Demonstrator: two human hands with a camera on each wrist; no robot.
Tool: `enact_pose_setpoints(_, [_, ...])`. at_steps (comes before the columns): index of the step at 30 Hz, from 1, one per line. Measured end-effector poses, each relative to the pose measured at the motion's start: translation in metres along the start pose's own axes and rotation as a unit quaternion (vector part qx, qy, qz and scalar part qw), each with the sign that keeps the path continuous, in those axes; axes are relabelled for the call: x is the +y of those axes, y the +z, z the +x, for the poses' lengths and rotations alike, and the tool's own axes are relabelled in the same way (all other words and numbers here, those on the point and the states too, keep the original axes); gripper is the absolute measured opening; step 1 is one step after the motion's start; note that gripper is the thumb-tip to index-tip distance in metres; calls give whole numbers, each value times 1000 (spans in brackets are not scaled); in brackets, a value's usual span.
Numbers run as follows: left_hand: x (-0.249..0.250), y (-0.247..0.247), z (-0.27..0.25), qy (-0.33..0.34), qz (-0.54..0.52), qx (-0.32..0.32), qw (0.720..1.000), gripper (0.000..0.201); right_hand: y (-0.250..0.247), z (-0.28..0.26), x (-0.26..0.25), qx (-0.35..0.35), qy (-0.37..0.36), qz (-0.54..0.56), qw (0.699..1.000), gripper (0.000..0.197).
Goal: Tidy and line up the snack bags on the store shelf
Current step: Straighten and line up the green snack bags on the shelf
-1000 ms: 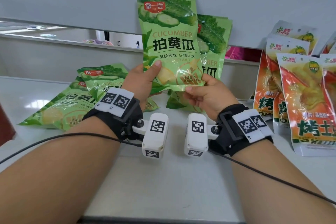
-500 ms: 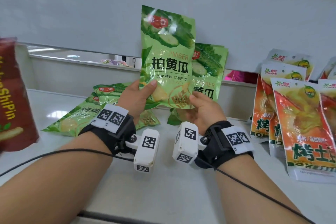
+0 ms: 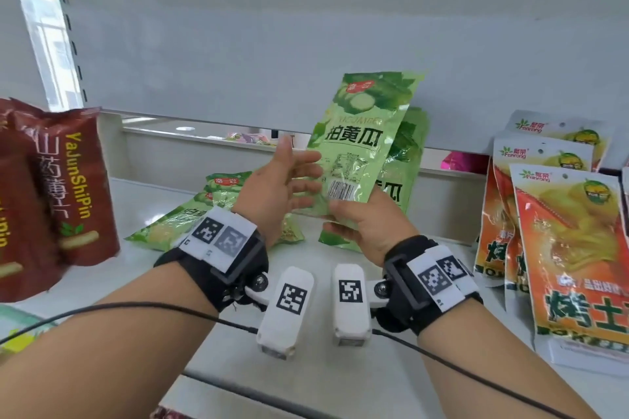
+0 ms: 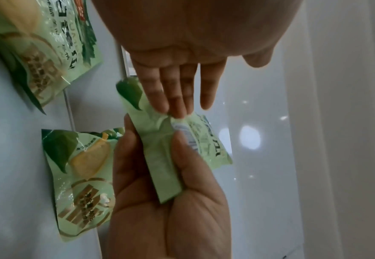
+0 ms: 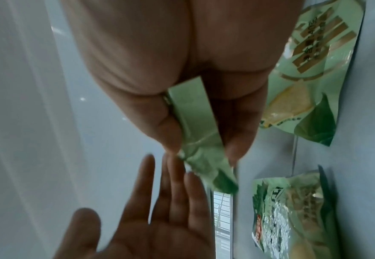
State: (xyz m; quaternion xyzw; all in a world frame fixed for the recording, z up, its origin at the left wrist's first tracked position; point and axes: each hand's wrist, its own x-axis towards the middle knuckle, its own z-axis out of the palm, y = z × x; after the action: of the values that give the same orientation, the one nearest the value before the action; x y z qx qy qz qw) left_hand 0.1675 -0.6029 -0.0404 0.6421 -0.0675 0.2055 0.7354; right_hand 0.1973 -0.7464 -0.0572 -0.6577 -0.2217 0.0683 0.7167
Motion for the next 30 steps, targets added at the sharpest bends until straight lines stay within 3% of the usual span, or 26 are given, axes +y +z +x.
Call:
enact_pose_setpoints(3, [-7, -7, 2, 16, 136, 82, 987, 26, -20, -5, -2, -36, 44, 50, 997, 20])
enact_pose_setpoints(5, [-12, -8, -1, -15, 180, 63, 982, 40, -32, -8, -2, -62, 61, 70, 994, 22])
enact_pose_setpoints(6, [-15, -7, -2, -48, 152, 38, 986, 43, -37, -10, -1, -74, 67, 76, 992, 28])
enact_pose_setpoints(9, [-23, 1, -8, -91, 88, -1, 992, 27, -46, -14, 9, -93, 81, 86, 989, 32])
enact_pose_setpoints(16, [-37, 15, -15, -37, 208, 4, 977, 15, -65, -10, 30, 17, 9, 48, 999, 27])
enact_pose_setpoints(21, [-39, 21, -19, -56, 163, 7, 985, 35, -70, -8, 35, 29, -3, 27, 999, 25])
enact_pose_setpoints(24, [-38, 22, -23, -63, 174, -6, 983, 49, -73, -7, 33, 54, -4, 95, 994, 18])
enact_pose_setpoints(28, [-33, 27, -30, -75, 174, -58, 980, 38, -79, -5, 27, 83, -17, 183, 979, 17])
enact_pose_setpoints(30, [-30, 32, -32, -71, 161, -61, 983, 48, -79, -6, 27, 83, -21, 180, 980, 20])
